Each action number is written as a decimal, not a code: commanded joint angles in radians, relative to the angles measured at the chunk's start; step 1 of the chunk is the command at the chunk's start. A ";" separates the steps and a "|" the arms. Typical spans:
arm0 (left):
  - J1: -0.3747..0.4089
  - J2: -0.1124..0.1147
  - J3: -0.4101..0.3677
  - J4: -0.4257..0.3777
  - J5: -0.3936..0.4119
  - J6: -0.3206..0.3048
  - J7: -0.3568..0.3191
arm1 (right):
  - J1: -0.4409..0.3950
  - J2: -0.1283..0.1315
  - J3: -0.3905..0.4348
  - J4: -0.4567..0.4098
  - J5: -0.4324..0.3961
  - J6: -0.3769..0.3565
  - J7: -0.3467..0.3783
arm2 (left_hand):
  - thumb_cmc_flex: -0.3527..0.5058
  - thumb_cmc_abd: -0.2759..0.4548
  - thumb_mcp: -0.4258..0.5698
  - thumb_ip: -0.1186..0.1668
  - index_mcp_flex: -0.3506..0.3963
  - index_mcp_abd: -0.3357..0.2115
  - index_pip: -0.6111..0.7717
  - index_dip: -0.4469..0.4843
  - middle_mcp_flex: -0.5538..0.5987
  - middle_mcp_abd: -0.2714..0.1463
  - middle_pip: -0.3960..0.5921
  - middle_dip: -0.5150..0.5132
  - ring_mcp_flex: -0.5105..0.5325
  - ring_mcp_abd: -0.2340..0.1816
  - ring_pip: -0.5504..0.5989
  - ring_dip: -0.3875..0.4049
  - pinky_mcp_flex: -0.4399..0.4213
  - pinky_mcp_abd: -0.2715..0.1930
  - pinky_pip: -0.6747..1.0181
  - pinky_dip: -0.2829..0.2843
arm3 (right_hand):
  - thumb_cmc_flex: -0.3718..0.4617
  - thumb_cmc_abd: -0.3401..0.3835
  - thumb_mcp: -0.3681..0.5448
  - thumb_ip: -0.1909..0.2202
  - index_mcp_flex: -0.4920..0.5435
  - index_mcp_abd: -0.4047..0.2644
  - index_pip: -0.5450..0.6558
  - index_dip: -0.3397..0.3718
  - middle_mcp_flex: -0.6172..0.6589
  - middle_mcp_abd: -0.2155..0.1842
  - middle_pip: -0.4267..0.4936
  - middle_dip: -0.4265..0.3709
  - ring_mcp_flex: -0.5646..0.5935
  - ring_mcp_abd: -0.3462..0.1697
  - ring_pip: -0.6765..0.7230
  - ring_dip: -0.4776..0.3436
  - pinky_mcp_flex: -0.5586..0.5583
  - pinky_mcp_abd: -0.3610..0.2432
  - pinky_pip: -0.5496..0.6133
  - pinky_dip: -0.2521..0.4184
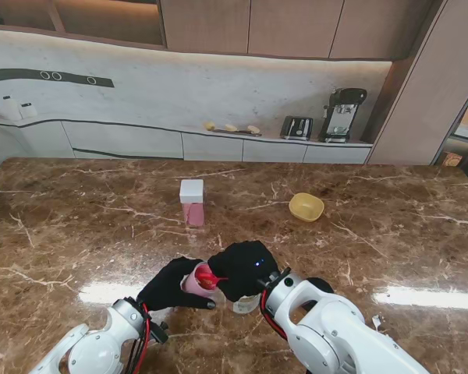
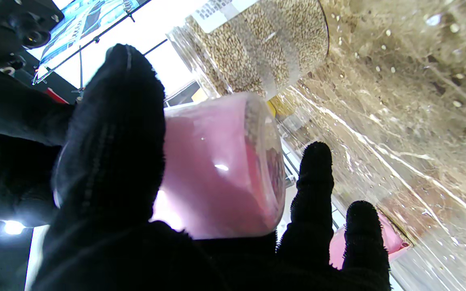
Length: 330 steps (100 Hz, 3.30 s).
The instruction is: Measure grain into the airtight container
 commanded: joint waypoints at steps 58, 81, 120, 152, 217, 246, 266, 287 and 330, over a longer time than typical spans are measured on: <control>0.023 -0.003 -0.020 -0.013 0.013 0.011 0.013 | -0.151 -0.024 0.167 -0.112 0.019 0.165 -0.052 | 0.109 0.208 0.156 -0.007 0.187 -0.204 0.168 0.010 -0.020 -0.026 0.019 -0.003 -0.027 -0.024 -0.033 -0.012 0.000 -0.003 -0.027 0.013 | 0.038 0.001 0.080 0.028 0.041 -0.072 0.037 0.009 0.078 0.036 0.040 -0.019 0.029 -0.095 0.062 0.036 0.036 0.001 0.121 0.016; 0.028 -0.003 -0.026 -0.015 0.016 0.010 0.017 | -0.184 -0.016 0.187 -0.127 -0.002 0.231 0.049 | 0.108 0.208 0.155 -0.007 0.186 -0.206 0.168 0.011 -0.019 -0.028 0.019 -0.003 -0.026 -0.025 -0.033 -0.013 0.001 -0.002 -0.027 0.013 | 0.041 0.006 0.071 0.031 0.038 -0.065 0.037 0.007 0.077 0.037 0.037 -0.019 0.029 -0.095 0.062 0.037 0.036 0.002 0.120 0.016; 0.027 -0.003 -0.031 -0.015 0.017 0.007 0.016 | -0.120 -0.006 0.085 -0.029 -0.137 0.320 0.058 | 0.107 0.209 0.154 -0.007 0.183 -0.207 0.168 0.012 -0.020 -0.031 0.020 -0.002 -0.026 -0.028 -0.033 -0.013 0.001 -0.003 -0.027 0.013 | 0.040 -0.008 0.075 0.041 0.043 -0.064 0.035 -0.007 0.081 0.037 0.043 -0.018 0.029 -0.099 0.065 0.038 0.038 -0.009 0.123 0.018; 0.034 -0.002 -0.037 -0.019 0.017 0.010 0.015 | -0.087 -0.001 0.034 -0.011 -0.244 0.345 0.066 | 0.107 0.209 0.154 -0.007 0.185 -0.205 0.169 0.011 -0.020 -0.029 0.020 -0.001 -0.026 -0.027 -0.033 -0.012 0.001 -0.003 -0.026 0.014 | 0.040 -0.011 0.077 0.044 0.044 -0.065 0.039 -0.013 0.081 0.036 0.049 -0.021 0.029 -0.104 0.068 0.041 0.039 -0.020 0.128 0.021; 0.040 -0.001 -0.041 -0.019 0.019 0.003 0.012 | -0.050 0.011 -0.014 0.030 -0.376 0.330 0.121 | 0.108 0.208 0.156 -0.008 0.186 -0.203 0.167 0.011 -0.020 -0.028 0.019 -0.003 -0.026 -0.026 -0.033 -0.012 0.000 -0.003 -0.026 0.013 | 0.043 -0.001 0.064 0.046 0.041 -0.080 0.038 -0.015 0.079 0.029 0.051 -0.026 0.029 -0.106 0.067 0.041 0.038 -0.027 0.125 0.021; 0.042 -0.002 -0.041 -0.018 0.021 0.004 0.016 | -0.045 0.011 -0.023 0.009 -0.373 0.320 0.204 | 0.106 0.207 0.156 -0.008 0.185 -0.205 0.169 0.012 -0.020 -0.030 0.020 -0.001 -0.025 -0.027 -0.032 -0.012 0.000 -0.003 -0.026 0.013 | 0.049 0.006 0.051 0.055 0.040 -0.081 0.036 -0.012 0.078 0.029 0.050 -0.024 0.030 -0.109 0.066 0.038 0.039 -0.030 0.124 0.020; 0.044 -0.002 -0.042 -0.018 0.022 0.004 0.019 | -0.040 0.012 -0.023 -0.017 -0.343 0.304 0.247 | 0.106 0.208 0.156 -0.008 0.185 -0.206 0.170 0.012 -0.020 -0.030 0.020 -0.001 -0.024 -0.026 -0.032 -0.012 0.001 -0.003 -0.026 0.013 | 0.050 0.011 0.050 0.055 0.037 -0.079 0.035 -0.010 0.078 0.029 0.048 -0.024 0.030 -0.109 0.066 0.038 0.039 -0.030 0.124 0.020; 0.047 -0.003 -0.043 -0.017 0.022 0.002 0.023 | -0.024 0.012 -0.027 -0.031 -0.296 0.302 0.295 | 0.106 0.207 0.156 -0.008 0.185 -0.206 0.169 0.011 -0.019 -0.029 0.020 -0.001 -0.025 -0.025 -0.032 -0.012 0.000 -0.003 -0.026 0.012 | 0.056 0.022 0.037 0.055 0.026 -0.070 0.024 -0.018 0.076 0.033 0.040 -0.023 0.030 -0.106 0.065 0.037 0.037 -0.023 0.119 0.018; 0.052 -0.004 -0.049 -0.018 0.023 -0.001 0.026 | 0.014 0.013 -0.044 -0.038 -0.151 0.397 0.379 | 0.107 0.208 0.157 -0.008 0.187 -0.202 0.168 0.011 -0.021 -0.026 0.019 -0.004 -0.026 -0.025 -0.033 -0.012 -0.001 -0.003 -0.027 0.012 | 0.060 0.027 0.029 0.061 0.023 -0.062 0.023 -0.027 0.076 0.034 0.035 -0.015 0.030 -0.101 0.066 0.036 0.038 -0.016 0.121 0.018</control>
